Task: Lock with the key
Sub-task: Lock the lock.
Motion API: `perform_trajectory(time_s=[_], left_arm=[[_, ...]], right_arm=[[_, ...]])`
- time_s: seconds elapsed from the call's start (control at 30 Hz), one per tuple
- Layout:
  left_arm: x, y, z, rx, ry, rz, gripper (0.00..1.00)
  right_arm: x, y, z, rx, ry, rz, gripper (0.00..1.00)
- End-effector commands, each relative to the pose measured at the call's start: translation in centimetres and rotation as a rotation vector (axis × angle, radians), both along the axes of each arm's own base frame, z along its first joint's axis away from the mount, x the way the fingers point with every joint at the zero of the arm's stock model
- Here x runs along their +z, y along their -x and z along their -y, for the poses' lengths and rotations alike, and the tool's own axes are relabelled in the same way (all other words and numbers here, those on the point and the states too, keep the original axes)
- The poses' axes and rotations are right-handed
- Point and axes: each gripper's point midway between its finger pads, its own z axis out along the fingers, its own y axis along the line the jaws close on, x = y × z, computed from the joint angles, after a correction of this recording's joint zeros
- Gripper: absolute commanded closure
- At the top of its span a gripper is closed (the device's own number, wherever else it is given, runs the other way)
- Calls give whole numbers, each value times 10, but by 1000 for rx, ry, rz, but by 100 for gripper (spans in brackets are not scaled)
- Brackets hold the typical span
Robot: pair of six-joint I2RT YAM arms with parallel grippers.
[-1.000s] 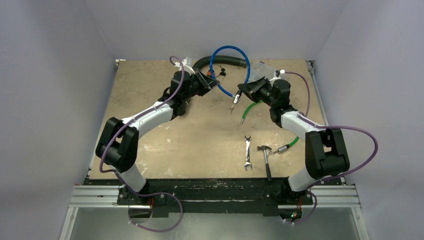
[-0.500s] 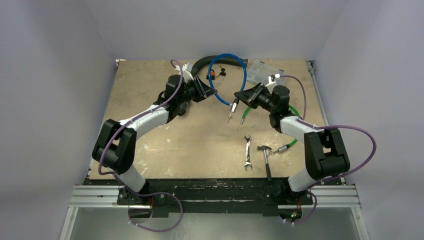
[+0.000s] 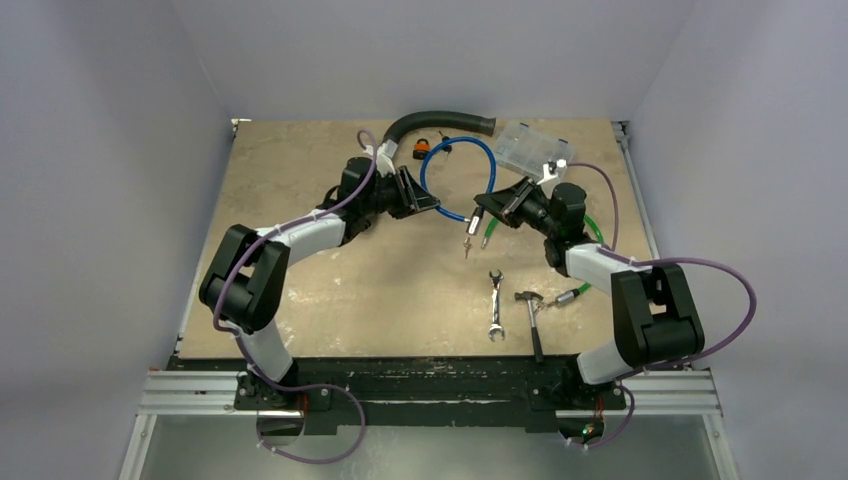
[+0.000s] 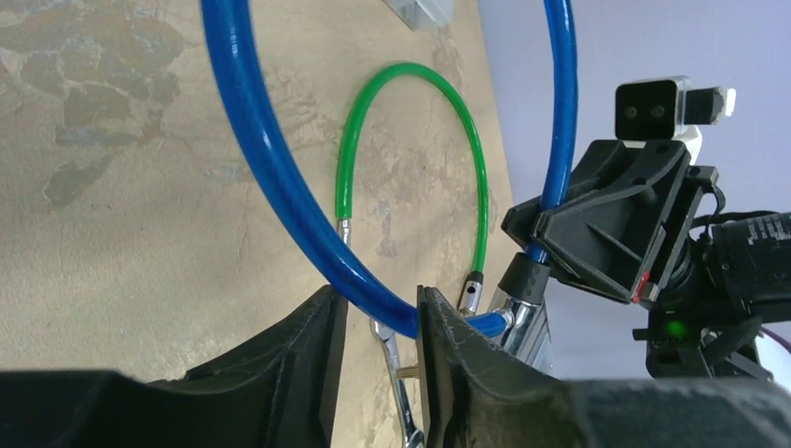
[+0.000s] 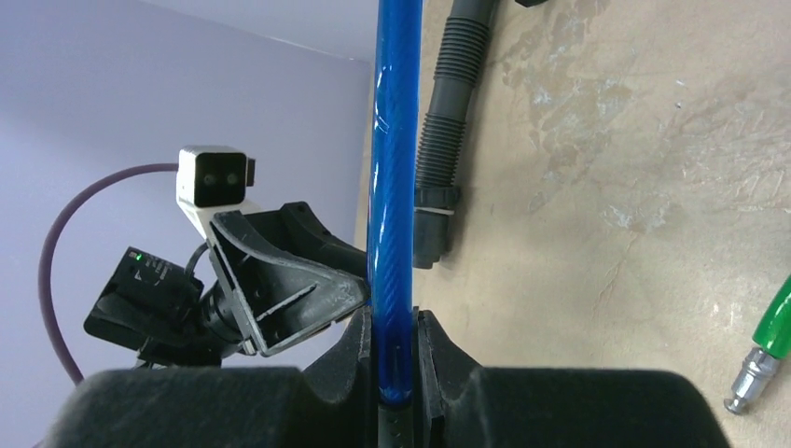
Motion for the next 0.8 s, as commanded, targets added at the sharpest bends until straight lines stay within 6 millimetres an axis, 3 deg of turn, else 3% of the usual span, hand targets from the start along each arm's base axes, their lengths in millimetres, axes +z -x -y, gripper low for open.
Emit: perform_trajectory(time_s=[0.0, 0.2, 0.37, 0.57, 0.67, 0.77], left_arm=[[4, 11, 4, -92, 7, 33, 60], [32, 6, 3, -99, 65, 96, 39], [75, 9, -1, -125, 127, 218, 27], [126, 28, -9, -183, 139, 442, 22], [135, 47, -7, -273, 125, 548, 22], [131, 65, 2, -340, 93, 598, 25]], right_arm=[[60, 1, 4, -6, -89, 195, 100], [67, 1, 11, -24, -118, 216, 100], [77, 3, 18, -41, -151, 255, 100], [97, 1, 20, -42, -215, 298, 100], [113, 1, 20, -38, -258, 327, 100], [128, 2, 21, -39, -287, 351, 100]])
